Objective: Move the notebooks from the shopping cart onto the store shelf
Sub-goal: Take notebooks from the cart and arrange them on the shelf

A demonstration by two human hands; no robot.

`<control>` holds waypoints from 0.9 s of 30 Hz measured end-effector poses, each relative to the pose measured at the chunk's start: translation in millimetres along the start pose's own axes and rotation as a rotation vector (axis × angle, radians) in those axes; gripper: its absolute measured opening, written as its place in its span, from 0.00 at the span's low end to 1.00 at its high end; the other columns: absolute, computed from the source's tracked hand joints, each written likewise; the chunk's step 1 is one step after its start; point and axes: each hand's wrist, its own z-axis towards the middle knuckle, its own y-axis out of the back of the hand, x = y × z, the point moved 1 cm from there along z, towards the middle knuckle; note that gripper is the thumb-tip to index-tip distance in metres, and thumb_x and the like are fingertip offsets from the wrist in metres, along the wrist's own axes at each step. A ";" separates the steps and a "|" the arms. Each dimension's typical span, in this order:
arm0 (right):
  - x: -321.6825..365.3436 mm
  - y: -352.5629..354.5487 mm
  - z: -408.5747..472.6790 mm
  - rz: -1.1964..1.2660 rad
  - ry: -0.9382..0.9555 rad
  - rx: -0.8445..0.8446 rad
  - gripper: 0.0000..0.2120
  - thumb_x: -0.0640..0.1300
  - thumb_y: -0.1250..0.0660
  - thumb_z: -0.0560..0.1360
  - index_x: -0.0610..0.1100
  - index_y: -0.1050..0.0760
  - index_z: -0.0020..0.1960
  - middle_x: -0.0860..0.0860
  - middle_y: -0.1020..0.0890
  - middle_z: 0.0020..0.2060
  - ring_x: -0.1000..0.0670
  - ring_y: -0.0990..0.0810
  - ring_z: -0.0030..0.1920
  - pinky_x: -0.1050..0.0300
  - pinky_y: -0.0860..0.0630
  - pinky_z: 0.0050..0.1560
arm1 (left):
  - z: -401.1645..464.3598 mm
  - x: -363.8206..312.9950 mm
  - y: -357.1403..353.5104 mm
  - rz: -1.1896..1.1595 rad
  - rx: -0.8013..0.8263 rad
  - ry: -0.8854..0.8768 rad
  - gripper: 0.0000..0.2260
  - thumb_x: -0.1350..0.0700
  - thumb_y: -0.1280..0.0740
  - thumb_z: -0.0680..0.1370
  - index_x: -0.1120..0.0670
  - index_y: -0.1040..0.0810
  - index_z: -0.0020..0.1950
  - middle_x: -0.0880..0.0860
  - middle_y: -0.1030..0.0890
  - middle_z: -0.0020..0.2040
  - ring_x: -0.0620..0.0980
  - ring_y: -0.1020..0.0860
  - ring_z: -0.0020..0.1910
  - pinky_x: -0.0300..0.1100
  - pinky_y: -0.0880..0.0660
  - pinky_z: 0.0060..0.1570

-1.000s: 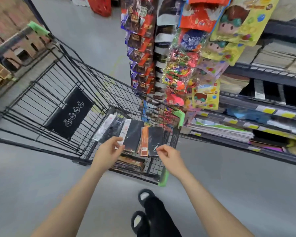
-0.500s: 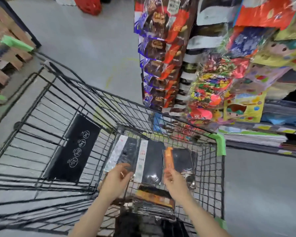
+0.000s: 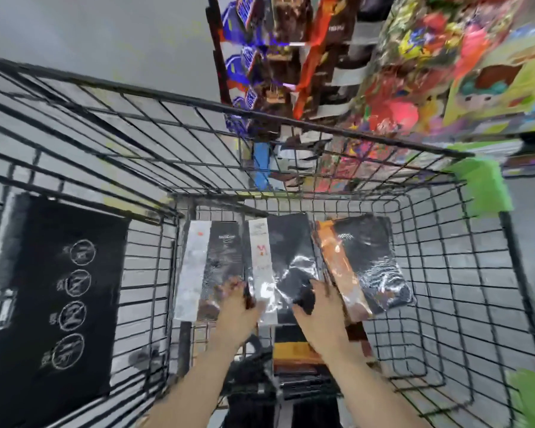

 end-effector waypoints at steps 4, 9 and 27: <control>3.0 3.9 3.3 0.252 -0.106 0.010 0.25 0.48 0.31 0.71 0.41 0.33 0.64 0.48 0.26 0.51 0.49 0.27 0.55 0.56 0.31 0.59 | 3.4 7.0 2.5 -0.232 -0.120 0.117 0.10 0.61 0.33 0.76 0.58 0.28 0.55 0.51 0.27 0.48 0.50 0.27 0.49 0.33 0.33 0.46; -6.8 -2.5 10.0 0.346 -0.137 0.101 0.19 0.55 0.30 0.67 0.47 0.25 0.54 0.49 0.21 0.49 0.49 0.22 0.50 0.54 0.23 0.52 | 3.3 16.5 18.0 -0.557 -0.071 0.151 0.14 0.68 0.34 0.74 0.53 0.30 0.54 0.46 0.24 0.44 0.45 0.24 0.45 0.25 0.27 0.36; 15.6 -11.6 11.5 0.710 -0.188 -0.041 0.28 0.37 0.29 0.70 0.44 0.36 0.67 0.51 0.23 0.58 0.51 0.24 0.58 0.54 0.30 0.61 | 25.9 84.8 70.4 -0.344 -0.097 0.187 0.47 0.50 0.22 0.64 0.47 0.47 0.75 0.46 0.40 0.73 0.50 0.38 0.71 0.53 0.42 0.73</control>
